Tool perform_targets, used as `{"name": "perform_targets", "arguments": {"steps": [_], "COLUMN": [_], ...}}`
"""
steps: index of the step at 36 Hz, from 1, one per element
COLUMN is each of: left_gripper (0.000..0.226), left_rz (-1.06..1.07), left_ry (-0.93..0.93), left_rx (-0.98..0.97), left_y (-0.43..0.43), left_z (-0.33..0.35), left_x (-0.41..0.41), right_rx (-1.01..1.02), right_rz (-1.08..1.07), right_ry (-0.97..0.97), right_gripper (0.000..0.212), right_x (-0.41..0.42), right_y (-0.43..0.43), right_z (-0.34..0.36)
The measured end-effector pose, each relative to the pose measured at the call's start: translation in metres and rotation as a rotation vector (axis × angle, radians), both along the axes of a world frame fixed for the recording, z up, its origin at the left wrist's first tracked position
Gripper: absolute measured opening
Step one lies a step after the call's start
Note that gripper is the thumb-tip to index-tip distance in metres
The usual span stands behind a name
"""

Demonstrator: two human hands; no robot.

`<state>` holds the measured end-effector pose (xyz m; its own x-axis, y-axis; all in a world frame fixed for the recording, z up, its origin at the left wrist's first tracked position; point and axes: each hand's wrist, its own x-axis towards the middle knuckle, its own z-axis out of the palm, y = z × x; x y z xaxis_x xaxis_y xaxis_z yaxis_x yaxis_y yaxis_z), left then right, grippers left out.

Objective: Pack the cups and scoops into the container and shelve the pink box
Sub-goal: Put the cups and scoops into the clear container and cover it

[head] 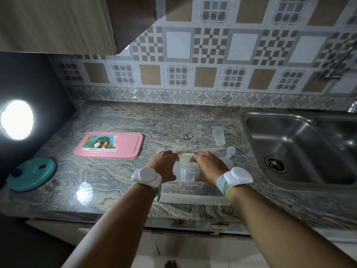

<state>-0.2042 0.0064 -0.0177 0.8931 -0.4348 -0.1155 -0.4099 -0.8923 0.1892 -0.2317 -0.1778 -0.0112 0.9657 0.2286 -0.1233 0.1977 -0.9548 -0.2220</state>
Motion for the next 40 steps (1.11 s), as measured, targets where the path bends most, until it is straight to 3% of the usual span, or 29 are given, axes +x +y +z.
{"name": "perform_targets", "arguments": {"steps": [7, 14, 18, 25, 30, 40], "left_gripper": [0.063, 0.067, 0.068, 0.041, 0.030, 0.027], "left_rz": [0.005, -0.004, 0.004, 0.128, 0.185, 0.149], "left_ry": [0.002, 0.011, 0.016, -0.049, -0.045, 0.007], "left_rx": [-0.011, -0.010, -0.042, -0.288, -0.363, -0.280], "left_y": [0.002, 0.003, 0.005, 0.022, 0.028, 0.047], "left_z": [0.000, 0.002, 0.013, 0.039, 0.048, 0.032], "left_x": [-0.001, -0.001, -0.001, 0.009, 0.028, 0.090], "right_rx": [0.080, -0.122, -0.118, 0.088, 0.134, 0.104], "right_rz": [0.008, 0.068, 0.060, -0.065, -0.130, -0.212], "right_ry": [-0.063, -0.135, -0.108, -0.160, -0.160, -0.008], "right_gripper": [0.055, 0.059, 0.064, 0.028, 0.026, 0.030], "right_x": [-0.001, -0.003, -0.004, 0.009, 0.033, 0.099], "right_y": [0.005, 0.003, 0.001, -0.001, 0.014, 0.049], "right_z": [-0.003, -0.003, 0.004, 0.030, 0.042, 0.026]}}
